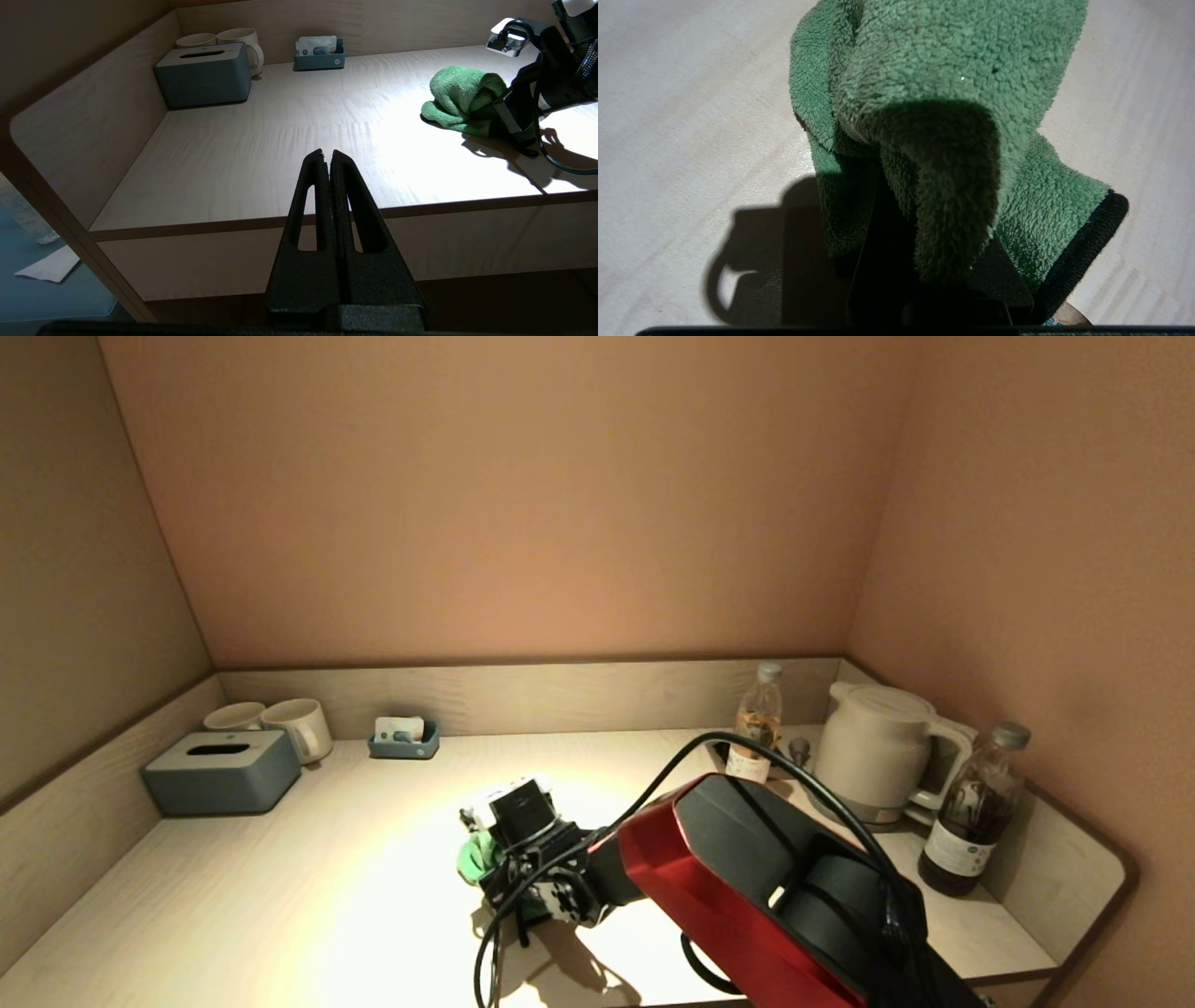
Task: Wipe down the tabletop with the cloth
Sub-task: Sweep the stains on the table
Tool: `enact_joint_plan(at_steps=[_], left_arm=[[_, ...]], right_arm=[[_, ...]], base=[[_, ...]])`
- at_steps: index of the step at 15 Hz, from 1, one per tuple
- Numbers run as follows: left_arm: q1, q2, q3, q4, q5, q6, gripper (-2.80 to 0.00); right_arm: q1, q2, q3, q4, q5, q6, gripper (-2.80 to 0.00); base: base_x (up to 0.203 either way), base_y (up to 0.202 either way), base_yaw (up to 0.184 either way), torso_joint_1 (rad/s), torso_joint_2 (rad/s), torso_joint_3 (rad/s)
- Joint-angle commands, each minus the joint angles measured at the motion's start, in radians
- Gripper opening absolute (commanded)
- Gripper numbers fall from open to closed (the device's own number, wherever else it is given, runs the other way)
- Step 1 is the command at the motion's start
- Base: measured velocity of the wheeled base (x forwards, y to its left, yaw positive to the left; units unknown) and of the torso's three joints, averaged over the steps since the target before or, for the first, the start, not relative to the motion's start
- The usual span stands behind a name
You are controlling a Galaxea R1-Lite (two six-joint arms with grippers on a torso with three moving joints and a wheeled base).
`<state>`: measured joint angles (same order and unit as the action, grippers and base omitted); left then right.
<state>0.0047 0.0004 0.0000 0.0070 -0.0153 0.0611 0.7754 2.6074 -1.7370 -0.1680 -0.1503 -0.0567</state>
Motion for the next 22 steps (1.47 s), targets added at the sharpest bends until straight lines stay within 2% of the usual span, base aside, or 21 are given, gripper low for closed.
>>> enact_joint_plan(at_steps=[1,5,7,9,11,13,16,18,22], left_arm=[[0.0,0.0,0.0,0.001,0.0,0.002,-2.8],[0.0,0.0,0.0,0.001,0.0,0.0,-2.8],[0.0,0.0,0.0,0.001,0.0,0.0,-2.8],[0.0,0.0,0.0,0.001,0.0,0.0,-2.8],[0.0,0.0,0.0,-0.001,0.0,0.0,-2.8],[0.0,0.0,0.0,-0.001,0.0,0.0,-2.8],[0.0,0.0,0.0,-0.001,0.0,0.0,-2.8],[0.0,0.0,0.0,0.001,0.0,0.0,-2.8],[0.0,0.0,0.0,-0.001,0.0,0.0,-2.8]], right_arm=[[0.014,0.0,0.003,0.0,-0.002,0.0,-2.8],[0.099,-0.097,0.2,-0.023,-0.002,0.005,-2.8],[0.109,-0.138,0.261,-0.061,-0.002,0.006,-2.8],[0.102,-0.193,0.416,-0.131,-0.002,0.003,-2.8],[0.049,-0.239,0.546,-0.225,-0.001,-0.008,-2.8],[-0.078,-0.245,0.606,-0.306,0.005,-0.028,-2.8],[-0.188,-0.21,0.599,-0.355,0.009,-0.058,-2.8],[-0.237,-0.151,0.508,-0.351,0.008,-0.07,-2.8],[-0.259,-0.055,0.334,-0.293,-0.001,-0.084,-2.8]], base=[[0.0,0.0,0.0,0.0,0.0,0.0],[0.0,0.0,0.0,0.0,0.0,0.0],[0.0,0.0,0.0,0.0,0.0,0.0],[0.0,0.0,0.0,0.0,0.0,0.0],[0.0,0.0,0.0,0.0,0.0,0.0],[0.0,0.0,0.0,0.0,0.0,0.0],[0.0,0.0,0.0,0.0,0.0,0.0],[0.0,0.0,0.0,0.0,0.0,0.0],[0.0,0.0,0.0,0.0,0.0,0.0]])
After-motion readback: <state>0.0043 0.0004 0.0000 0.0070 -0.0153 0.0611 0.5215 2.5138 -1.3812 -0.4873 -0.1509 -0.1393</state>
